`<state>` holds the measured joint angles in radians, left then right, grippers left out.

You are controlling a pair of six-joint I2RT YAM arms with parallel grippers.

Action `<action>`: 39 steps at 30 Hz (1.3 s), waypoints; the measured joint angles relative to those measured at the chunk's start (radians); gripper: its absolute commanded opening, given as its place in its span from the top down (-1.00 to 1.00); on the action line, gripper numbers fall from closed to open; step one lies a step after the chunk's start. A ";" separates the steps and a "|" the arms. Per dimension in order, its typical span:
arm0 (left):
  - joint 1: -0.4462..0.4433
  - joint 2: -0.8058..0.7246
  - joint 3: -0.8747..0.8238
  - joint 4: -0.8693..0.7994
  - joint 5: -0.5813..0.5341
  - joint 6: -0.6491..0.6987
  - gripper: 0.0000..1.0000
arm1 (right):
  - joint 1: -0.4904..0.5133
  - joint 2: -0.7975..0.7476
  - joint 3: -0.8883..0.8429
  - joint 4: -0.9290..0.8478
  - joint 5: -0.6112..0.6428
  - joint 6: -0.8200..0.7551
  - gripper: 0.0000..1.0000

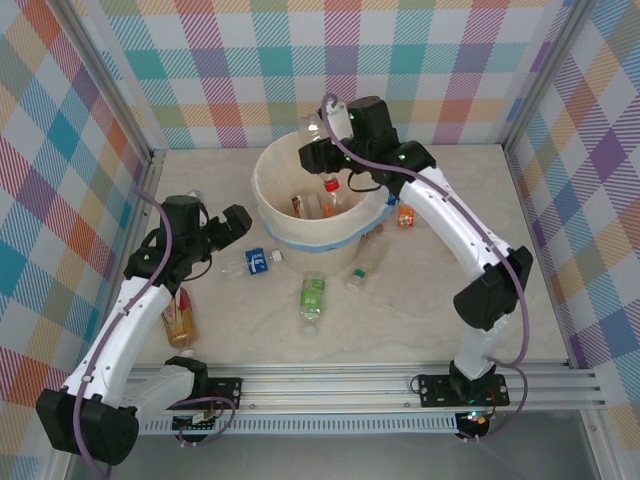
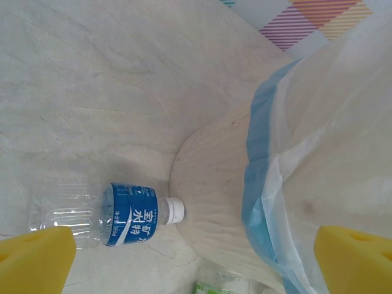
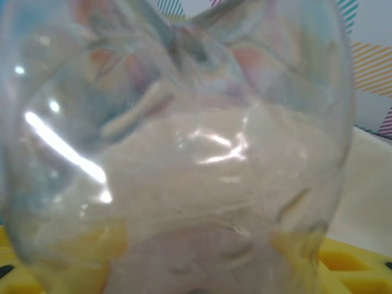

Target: Put the plastic bottles in the bin

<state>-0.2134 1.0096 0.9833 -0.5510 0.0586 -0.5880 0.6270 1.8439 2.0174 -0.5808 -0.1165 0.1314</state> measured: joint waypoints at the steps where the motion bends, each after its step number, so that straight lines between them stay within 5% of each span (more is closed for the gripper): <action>1: 0.000 0.000 -0.001 0.000 0.000 -0.001 -1.00 | 0.008 0.021 0.020 -0.014 0.006 -0.006 -0.09; 18: 0.001 -0.001 -0.040 0.004 0.000 -0.029 -1.00 | 0.091 0.182 0.090 -0.108 0.111 0.003 -0.70; 30: 0.001 0.012 -0.074 0.033 0.001 -0.058 -1.00 | 0.091 -0.161 -0.210 0.025 0.128 0.013 -0.98; 39: 0.021 0.026 -0.085 0.034 -0.031 -0.103 -1.00 | 0.091 -0.424 -0.497 0.143 0.224 0.041 -0.99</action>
<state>-0.1925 1.0351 0.8986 -0.5171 0.0273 -0.6910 0.7177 1.4197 1.5208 -0.4374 0.1074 0.1722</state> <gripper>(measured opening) 0.999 0.996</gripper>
